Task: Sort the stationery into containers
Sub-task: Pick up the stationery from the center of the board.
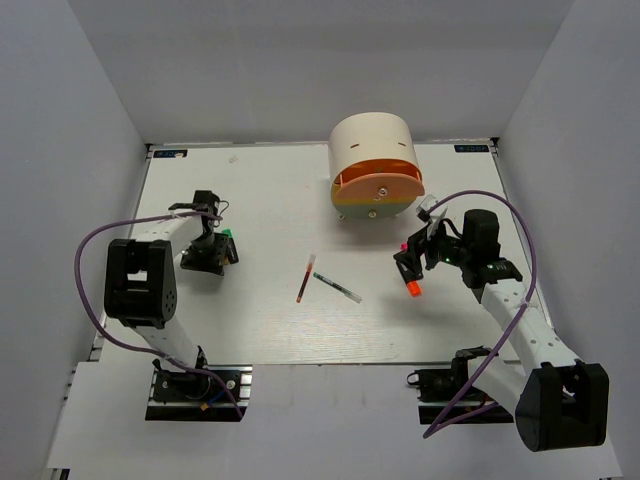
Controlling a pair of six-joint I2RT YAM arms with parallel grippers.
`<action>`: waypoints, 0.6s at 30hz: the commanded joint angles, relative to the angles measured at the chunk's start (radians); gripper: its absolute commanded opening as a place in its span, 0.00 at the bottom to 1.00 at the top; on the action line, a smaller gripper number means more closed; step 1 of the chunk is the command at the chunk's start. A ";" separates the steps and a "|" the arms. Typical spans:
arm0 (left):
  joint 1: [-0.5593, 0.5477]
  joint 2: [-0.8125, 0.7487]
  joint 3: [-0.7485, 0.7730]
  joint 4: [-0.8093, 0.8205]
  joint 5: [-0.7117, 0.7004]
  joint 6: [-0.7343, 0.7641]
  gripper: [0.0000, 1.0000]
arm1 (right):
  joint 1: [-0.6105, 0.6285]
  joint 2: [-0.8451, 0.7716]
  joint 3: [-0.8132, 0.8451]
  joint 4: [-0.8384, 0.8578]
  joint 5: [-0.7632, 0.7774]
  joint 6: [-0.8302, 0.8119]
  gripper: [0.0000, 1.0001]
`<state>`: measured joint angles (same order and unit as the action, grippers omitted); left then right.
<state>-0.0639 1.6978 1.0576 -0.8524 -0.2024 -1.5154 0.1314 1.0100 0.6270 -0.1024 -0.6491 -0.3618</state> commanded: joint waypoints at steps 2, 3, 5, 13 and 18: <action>0.009 0.028 0.035 0.004 -0.015 0.003 0.67 | -0.001 -0.002 0.002 0.036 0.006 0.011 0.69; 0.009 0.039 0.045 0.004 -0.015 0.003 0.67 | -0.001 -0.005 0.002 0.038 0.006 0.012 0.69; 0.009 0.051 0.054 0.004 -0.015 0.003 0.67 | -0.001 -0.002 0.002 0.040 0.006 0.014 0.69; 0.009 0.059 0.024 -0.010 -0.015 0.003 0.52 | -0.004 -0.005 -0.003 0.043 0.006 0.017 0.69; 0.009 -0.001 -0.010 0.000 -0.015 0.047 0.35 | -0.001 -0.002 0.000 0.040 0.003 0.017 0.69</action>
<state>-0.0608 1.7435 1.0706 -0.8448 -0.1993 -1.5002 0.1314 1.0100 0.6258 -0.1017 -0.6487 -0.3481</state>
